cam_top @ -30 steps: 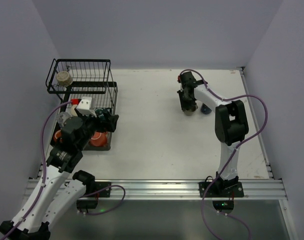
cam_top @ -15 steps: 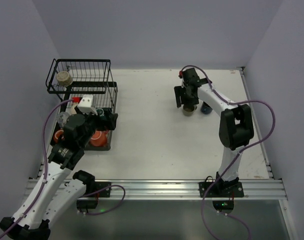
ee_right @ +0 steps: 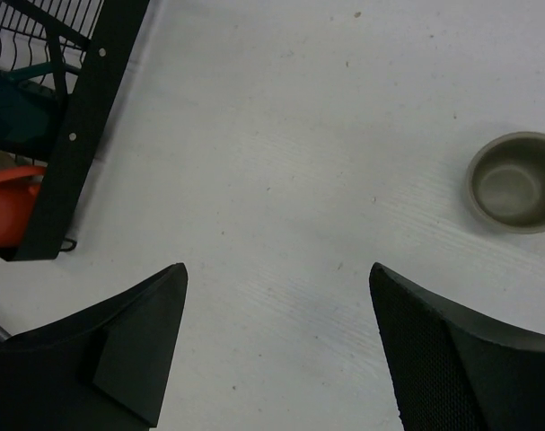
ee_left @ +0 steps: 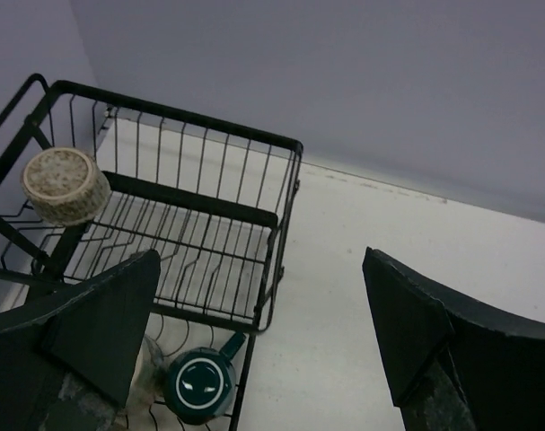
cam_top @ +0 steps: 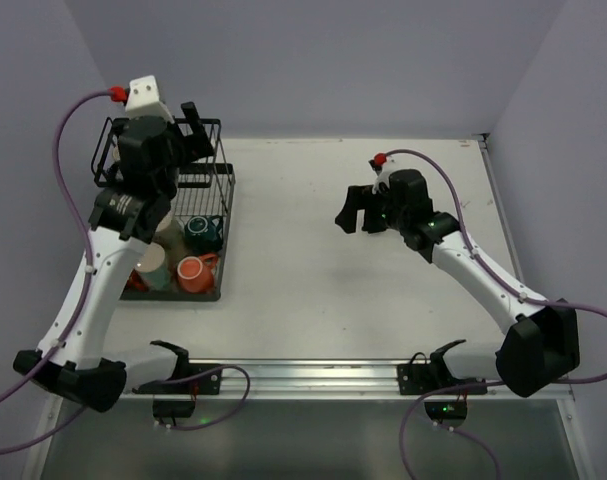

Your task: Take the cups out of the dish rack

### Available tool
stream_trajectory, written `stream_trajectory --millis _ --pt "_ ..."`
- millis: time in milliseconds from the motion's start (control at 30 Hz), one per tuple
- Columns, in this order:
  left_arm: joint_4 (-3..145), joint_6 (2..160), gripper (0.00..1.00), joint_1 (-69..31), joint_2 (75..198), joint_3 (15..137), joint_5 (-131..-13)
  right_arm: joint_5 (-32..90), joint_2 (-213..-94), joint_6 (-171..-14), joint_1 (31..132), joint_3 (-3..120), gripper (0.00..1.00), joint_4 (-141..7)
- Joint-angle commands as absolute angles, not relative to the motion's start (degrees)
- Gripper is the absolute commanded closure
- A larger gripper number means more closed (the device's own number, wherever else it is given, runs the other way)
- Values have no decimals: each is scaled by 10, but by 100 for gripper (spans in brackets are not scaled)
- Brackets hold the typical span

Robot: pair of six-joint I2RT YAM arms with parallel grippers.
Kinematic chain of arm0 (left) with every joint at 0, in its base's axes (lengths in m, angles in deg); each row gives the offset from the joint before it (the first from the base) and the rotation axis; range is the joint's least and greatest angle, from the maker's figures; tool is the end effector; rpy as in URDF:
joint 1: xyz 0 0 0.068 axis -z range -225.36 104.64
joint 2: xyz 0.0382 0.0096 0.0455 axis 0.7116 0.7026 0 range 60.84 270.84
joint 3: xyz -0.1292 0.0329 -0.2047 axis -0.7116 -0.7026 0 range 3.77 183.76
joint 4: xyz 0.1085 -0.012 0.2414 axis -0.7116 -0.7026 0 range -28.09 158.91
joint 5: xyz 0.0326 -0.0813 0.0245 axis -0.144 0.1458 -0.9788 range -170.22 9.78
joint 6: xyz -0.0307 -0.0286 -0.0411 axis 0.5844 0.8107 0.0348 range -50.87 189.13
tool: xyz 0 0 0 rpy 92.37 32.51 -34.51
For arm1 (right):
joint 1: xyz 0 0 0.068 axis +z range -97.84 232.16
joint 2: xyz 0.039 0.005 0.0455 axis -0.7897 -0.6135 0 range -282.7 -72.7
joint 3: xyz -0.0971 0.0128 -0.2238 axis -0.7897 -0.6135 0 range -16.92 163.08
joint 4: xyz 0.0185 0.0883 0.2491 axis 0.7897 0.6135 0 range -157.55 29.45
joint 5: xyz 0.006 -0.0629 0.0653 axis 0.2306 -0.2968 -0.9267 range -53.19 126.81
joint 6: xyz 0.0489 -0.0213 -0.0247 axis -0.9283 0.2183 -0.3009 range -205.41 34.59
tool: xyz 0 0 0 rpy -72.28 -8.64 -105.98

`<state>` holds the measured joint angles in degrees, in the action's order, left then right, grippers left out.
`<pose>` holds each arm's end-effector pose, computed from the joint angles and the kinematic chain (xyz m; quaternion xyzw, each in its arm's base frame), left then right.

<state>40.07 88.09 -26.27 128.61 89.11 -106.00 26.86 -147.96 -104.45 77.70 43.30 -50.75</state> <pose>0.2522 -0.0678 0.4409 -0.1407 0.7537 -0.0386 0.6408 0.2807 0.1423 0.2724 -0.0914 0.8668 0.2538 0.4193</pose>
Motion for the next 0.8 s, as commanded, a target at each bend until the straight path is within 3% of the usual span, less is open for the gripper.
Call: stream_trajectory --millis 0,300,767 --pt "327 897 2 -325 1350 981 -1101 249 -1455 -1079 773 399 16 -582" --pt "229 926 14 -486 1523 1100 -1013 229 -1423 -1087 773 386 16 -592" --pt "253 907 14 -530 1590 1077 -1034 206 -1440 -1090 774 387 16 -595"
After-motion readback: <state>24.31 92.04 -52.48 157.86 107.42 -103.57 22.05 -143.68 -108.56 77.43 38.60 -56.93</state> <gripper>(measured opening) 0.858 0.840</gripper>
